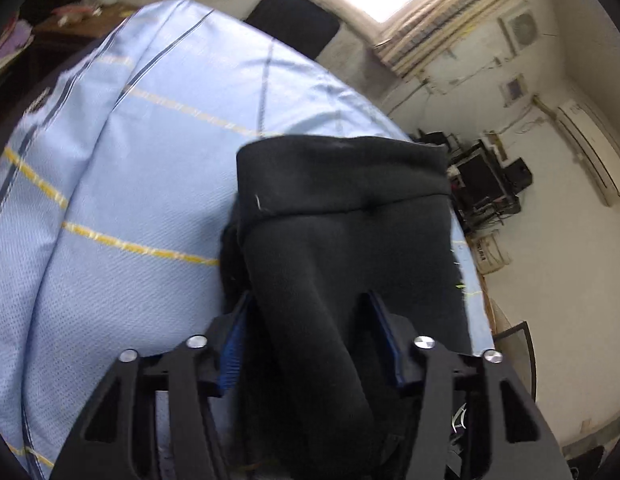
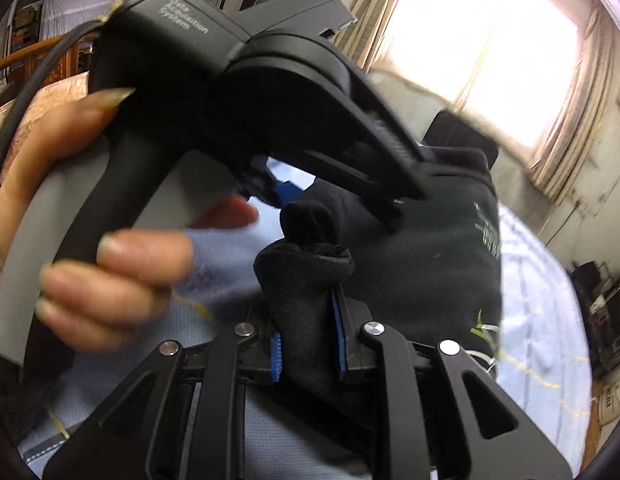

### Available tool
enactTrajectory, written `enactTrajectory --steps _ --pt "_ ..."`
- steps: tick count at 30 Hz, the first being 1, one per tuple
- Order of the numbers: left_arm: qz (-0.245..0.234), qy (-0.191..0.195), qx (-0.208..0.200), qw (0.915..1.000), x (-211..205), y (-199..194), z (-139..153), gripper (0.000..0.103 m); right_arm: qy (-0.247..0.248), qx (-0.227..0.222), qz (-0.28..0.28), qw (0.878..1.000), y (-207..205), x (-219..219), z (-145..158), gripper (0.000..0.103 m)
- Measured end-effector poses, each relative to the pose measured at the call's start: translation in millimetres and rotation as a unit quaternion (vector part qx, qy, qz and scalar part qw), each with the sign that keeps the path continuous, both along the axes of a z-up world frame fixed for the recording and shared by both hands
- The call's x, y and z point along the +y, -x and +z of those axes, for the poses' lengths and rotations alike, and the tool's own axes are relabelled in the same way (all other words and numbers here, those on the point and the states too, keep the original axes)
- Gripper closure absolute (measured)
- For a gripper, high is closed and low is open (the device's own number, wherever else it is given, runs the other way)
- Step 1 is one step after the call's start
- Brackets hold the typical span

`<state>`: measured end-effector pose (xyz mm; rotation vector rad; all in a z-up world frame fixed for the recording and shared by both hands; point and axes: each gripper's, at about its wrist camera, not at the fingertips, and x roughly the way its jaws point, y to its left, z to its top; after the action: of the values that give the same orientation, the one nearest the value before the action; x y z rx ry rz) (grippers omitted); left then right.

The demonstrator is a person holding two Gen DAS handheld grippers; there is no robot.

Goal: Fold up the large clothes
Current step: 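Grasp one end of the bundle with both grippers and fold it over in half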

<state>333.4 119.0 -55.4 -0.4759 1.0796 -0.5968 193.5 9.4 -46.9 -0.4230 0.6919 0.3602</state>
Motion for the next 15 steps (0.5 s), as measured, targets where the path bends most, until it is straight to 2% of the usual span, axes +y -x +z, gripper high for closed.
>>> enactTrajectory --steps 2,5,8,10,11,12,14,15 --pt "0.001 -0.006 0.015 0.9999 1 -6 -10 0.048 0.02 0.006 0.011 1.0 -1 6 -8 0.081" --pt "0.002 -0.018 0.008 0.9998 1 -8 -11 0.044 0.024 0.007 0.02 0.999 -2 7 -9 0.075" --pt "0.012 -0.036 0.006 0.9993 2 -8 -15 0.031 -0.002 0.025 0.029 0.999 -2 -5 -2 0.075" --pt "0.015 -0.038 0.005 0.9992 5 -9 -15 0.03 -0.041 0.042 0.036 0.998 -2 -21 11 0.074" --pt "0.017 -0.038 0.004 0.9991 5 -8 -16 0.03 -0.059 0.05 0.039 0.996 -1 -29 19 0.069" --pt "0.019 -0.038 0.002 0.9991 6 -8 -14 0.03 -0.081 0.055 0.042 0.994 1 -41 29 0.057" --pt "0.025 -0.049 -0.011 0.9984 8 -3 -7 0.03 -0.114 0.043 0.036 0.992 6 -62 48 0.042" --pt "0.028 -0.054 -0.017 0.998 8 -1 -4 0.031 -0.133 0.033 0.031 0.99 7 -77 60 0.039"
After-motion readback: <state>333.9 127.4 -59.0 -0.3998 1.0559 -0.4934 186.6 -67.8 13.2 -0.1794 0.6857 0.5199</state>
